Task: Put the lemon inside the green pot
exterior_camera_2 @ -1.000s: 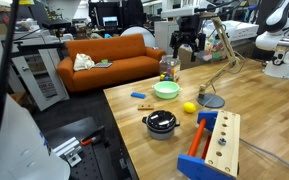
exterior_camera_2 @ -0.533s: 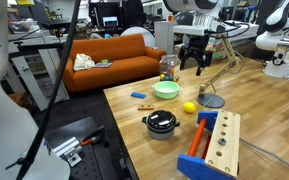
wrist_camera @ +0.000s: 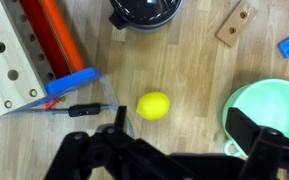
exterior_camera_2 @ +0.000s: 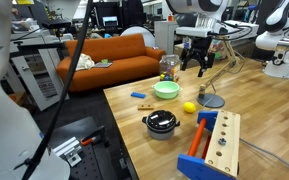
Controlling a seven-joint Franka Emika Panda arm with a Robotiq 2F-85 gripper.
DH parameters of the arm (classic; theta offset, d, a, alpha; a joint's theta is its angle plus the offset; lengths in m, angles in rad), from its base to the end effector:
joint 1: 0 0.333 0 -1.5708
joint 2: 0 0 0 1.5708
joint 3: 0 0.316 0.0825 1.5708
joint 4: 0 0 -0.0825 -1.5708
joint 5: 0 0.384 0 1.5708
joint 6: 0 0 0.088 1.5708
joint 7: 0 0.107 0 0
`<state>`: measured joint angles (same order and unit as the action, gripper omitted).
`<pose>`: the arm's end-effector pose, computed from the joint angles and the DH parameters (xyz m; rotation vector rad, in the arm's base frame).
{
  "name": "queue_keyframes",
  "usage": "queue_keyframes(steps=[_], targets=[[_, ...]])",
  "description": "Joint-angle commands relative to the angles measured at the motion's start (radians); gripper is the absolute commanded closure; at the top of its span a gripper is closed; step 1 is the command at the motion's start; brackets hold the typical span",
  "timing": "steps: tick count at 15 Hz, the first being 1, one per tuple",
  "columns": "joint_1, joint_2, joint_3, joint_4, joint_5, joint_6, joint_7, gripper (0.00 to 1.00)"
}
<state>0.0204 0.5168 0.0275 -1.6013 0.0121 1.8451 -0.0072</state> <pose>0.6539 0.0303 0.3110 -3.0921 -0.0750 0.4253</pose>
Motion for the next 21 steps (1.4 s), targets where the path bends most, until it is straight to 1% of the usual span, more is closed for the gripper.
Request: queue_keyframes(steps=[1, 3, 6, 11, 13, 14, 16, 21], targets=[[0.000, 0.005, 0.000, 0.008, 0.010, -0.005, 0.002, 0.00], [-0.012, 0.026, 0.010, 0.034, 0.045, -0.035, -0.012, 0.00], [-0.022, 0.059, 0.009, 0.064, 0.107, -0.056, 0.014, 0.00], [-0.031, 0.089, -0.007, 0.093, 0.200, -0.027, 0.144, 0.00], [-0.027, 0.081, -0.019, 0.082, 0.212, 0.000, 0.204, 0.00], [-0.024, 0.076, -0.015, 0.070, 0.185, -0.006, 0.157, 0.00], [-0.024, 0.076, -0.019, 0.073, 0.192, -0.004, 0.186, 0.00], [-0.023, 0.076, -0.020, 0.073, 0.193, -0.004, 0.194, 0.00]])
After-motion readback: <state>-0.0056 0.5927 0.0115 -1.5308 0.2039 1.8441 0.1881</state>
